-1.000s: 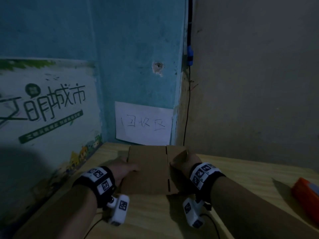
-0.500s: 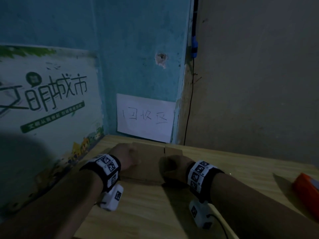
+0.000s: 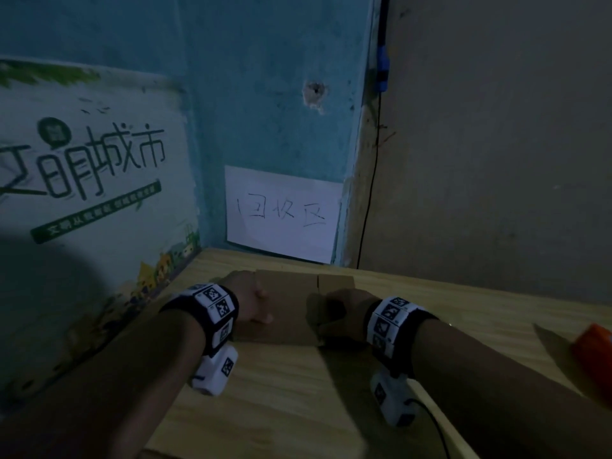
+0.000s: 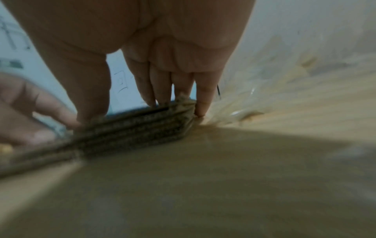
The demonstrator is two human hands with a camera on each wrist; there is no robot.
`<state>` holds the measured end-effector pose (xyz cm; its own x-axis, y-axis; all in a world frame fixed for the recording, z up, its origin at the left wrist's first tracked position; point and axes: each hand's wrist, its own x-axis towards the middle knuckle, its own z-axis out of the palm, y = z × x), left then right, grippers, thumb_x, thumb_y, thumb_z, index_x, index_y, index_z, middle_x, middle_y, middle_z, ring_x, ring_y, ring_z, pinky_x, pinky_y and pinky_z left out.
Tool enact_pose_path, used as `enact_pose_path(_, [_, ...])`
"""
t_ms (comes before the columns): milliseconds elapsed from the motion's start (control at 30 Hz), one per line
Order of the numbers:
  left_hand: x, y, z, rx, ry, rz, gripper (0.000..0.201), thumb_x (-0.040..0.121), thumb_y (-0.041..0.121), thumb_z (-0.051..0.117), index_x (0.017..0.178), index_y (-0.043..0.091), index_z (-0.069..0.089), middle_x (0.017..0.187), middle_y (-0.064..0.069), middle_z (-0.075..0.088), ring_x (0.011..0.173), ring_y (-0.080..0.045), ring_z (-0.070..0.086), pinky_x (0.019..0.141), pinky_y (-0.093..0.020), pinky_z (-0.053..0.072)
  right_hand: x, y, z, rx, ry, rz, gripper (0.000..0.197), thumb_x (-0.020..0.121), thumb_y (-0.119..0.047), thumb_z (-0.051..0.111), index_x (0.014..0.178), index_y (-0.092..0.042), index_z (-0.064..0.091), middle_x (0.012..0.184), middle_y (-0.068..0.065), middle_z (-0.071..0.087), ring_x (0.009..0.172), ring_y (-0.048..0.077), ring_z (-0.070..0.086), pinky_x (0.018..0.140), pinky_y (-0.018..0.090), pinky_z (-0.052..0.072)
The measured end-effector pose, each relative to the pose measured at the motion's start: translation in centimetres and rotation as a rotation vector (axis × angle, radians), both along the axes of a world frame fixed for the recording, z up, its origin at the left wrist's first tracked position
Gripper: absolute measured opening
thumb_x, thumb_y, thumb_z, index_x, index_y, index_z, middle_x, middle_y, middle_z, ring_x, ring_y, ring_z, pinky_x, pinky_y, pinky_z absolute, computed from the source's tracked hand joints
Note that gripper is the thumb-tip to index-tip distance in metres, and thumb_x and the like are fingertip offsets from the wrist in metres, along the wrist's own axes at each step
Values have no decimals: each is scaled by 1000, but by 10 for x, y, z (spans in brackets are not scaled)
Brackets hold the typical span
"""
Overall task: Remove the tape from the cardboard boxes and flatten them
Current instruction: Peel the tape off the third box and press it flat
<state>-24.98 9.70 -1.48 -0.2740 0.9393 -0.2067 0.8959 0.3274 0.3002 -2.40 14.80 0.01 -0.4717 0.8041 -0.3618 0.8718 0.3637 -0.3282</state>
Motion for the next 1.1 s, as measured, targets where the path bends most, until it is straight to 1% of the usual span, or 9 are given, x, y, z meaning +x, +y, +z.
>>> enact_pose_path(100, [-9,2,2,-26,-3,-1,74,88,48,79,151,18,54,161,-4,44,146,-23,44,118,-31,37,1,6,5,-16,123,-105,62,90,-33,73,146,-20,49,147,2,52,132,25,52,99,30,44])
enact_pose_path(267, [-30,9,5,-49,6,31,74,83,45,85,147,21,58,157,-2,50,142,-21,48,114,-28,37,-4,17,16,-157,406,-376,53,98,-29,62,146,-13,48,145,15,52,127,35,55,97,34,50])
enact_pose_path(367, [-43,13,10,-66,25,66,74,84,45,83,149,21,57,158,-2,49,143,-22,48,115,-29,37,-13,19,11,-334,554,-474,38,96,-27,65,128,-6,62,130,18,61,118,40,61,101,52,53])
enact_pose_path(467, [-59,18,10,-71,28,123,78,85,47,81,153,20,52,161,-4,45,145,-24,45,117,-31,37,-25,21,3,-442,728,-549,14,94,-21,67,104,-11,67,115,17,63,112,40,62,98,50,54])
enact_pose_path(600, [-70,26,10,-38,22,194,77,91,50,75,156,21,46,166,-4,37,152,-24,37,122,-32,32,-40,26,-6,-451,901,-553,32,98,-15,60,127,-3,60,97,8,64,81,21,61,85,38,48])
enact_pose_path(767, [-73,31,10,-11,7,226,70,97,45,69,156,16,45,165,-7,38,150,-25,39,121,-34,33,-42,31,-3,-534,959,-661,62,97,-33,65,146,-1,45,140,25,54,123,39,55,106,51,46])
enact_pose_path(900, [-79,25,11,13,-72,267,70,93,49,72,152,15,52,161,-7,45,145,-25,45,119,-35,37,-40,37,-9,-498,975,-655,64,92,-43,69,138,-2,53,129,26,61,115,42,60,105,55,48])
enact_pose_path(1000, [-82,20,15,74,-173,258,71,90,50,75,147,13,57,157,-8,51,139,-27,51,116,-34,41,-38,38,-13,-423,996,-640,57,96,-39,63,138,-2,54,139,24,58,126,42,58,103,52,50])
enact_pose_path(1100, [-68,13,27,229,-268,275,53,94,35,75,136,6,64,139,-6,62,118,-25,60,97,-28,47,-27,40,-11,-348,1076,-645,45,102,-29,56,135,1,55,132,21,63,121,39,62,100,47,52])
